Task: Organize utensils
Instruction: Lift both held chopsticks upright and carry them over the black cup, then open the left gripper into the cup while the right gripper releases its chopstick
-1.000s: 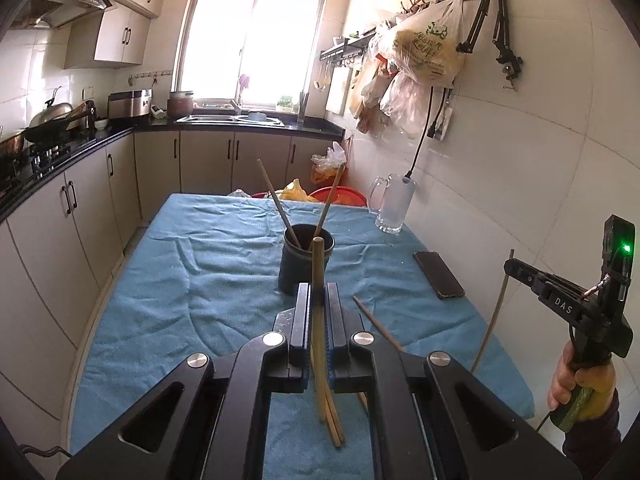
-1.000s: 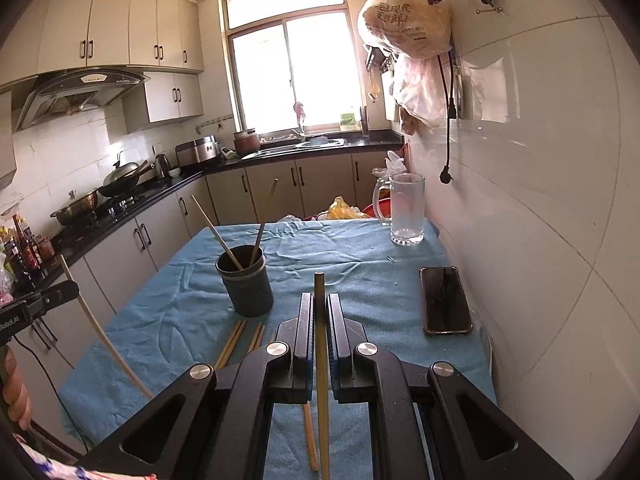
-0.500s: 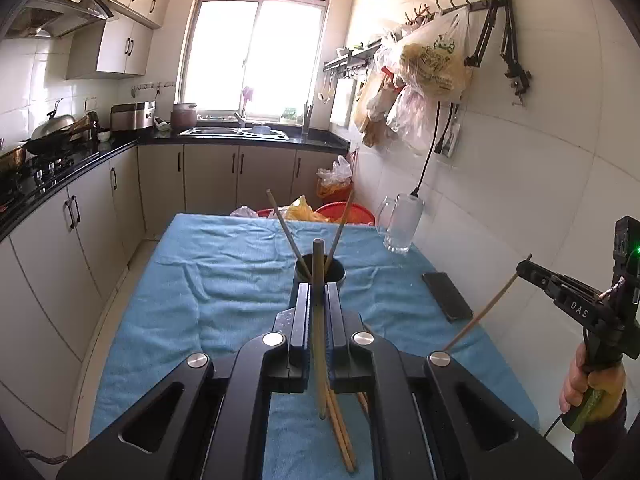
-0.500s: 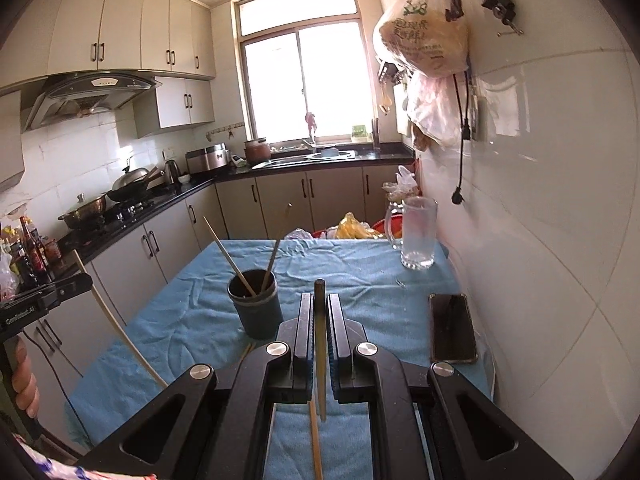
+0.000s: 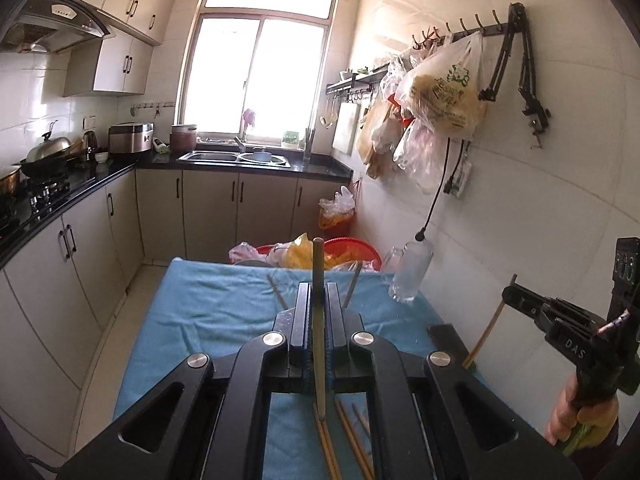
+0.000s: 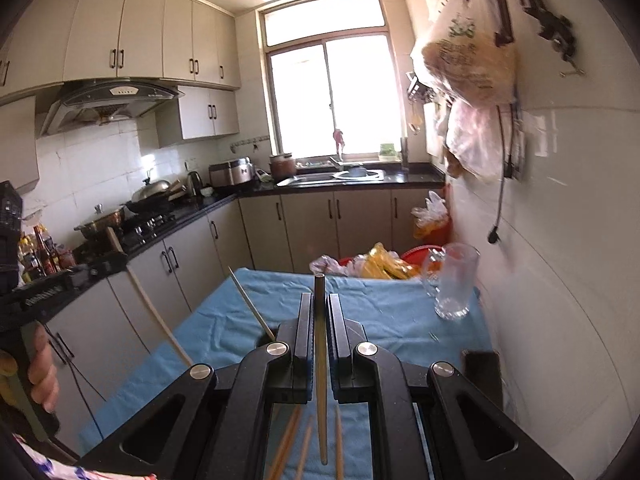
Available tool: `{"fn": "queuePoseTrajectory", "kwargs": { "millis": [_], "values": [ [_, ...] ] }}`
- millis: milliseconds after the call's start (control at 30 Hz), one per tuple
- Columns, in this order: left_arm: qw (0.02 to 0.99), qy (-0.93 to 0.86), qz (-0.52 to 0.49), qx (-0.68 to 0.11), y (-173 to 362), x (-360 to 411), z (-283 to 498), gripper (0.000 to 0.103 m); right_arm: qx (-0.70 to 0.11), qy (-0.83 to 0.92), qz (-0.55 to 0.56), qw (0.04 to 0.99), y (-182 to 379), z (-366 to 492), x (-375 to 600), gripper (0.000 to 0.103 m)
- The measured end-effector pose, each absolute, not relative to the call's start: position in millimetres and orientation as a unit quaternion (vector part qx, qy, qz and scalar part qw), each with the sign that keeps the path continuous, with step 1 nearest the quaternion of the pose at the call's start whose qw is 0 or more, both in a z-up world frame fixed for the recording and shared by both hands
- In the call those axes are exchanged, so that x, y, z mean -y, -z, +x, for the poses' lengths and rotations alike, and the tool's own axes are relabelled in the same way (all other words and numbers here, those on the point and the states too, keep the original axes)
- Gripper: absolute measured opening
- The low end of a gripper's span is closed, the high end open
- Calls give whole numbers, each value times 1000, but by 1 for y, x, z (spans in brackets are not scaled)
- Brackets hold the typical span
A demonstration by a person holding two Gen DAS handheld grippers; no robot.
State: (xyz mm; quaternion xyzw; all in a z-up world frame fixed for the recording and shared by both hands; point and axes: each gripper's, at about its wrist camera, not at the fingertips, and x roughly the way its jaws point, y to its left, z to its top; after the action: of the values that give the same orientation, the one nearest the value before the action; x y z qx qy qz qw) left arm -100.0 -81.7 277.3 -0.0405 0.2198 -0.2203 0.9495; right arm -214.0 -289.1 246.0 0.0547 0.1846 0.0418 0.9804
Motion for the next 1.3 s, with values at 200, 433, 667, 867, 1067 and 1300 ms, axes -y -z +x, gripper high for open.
{"fn": "queuePoseTrajectory", "kwargs": {
  "millis": [200,433,667,867,1067,1300],
  "values": [
    [945,223,-61,-230,-288,95,-58,5,-167,-68,65,981,-275,-176,276,6],
    [951,194,-55,-234,-286,114,-11,5,-166,-78,76,980,-283,-122,264,6],
    [947,174,-43,-268,-253,133,28,5,-198,-70,85,974,-249,-77,256,6],
    [932,180,-37,-313,-220,136,39,5,-253,-69,99,960,-203,-48,262,7],
    [936,173,-19,-306,-215,132,28,17,-280,-57,114,951,-176,-32,274,7],
    [944,162,-34,-286,-221,105,0,42,-276,-46,127,952,-177,-34,287,34]
  ]
}}
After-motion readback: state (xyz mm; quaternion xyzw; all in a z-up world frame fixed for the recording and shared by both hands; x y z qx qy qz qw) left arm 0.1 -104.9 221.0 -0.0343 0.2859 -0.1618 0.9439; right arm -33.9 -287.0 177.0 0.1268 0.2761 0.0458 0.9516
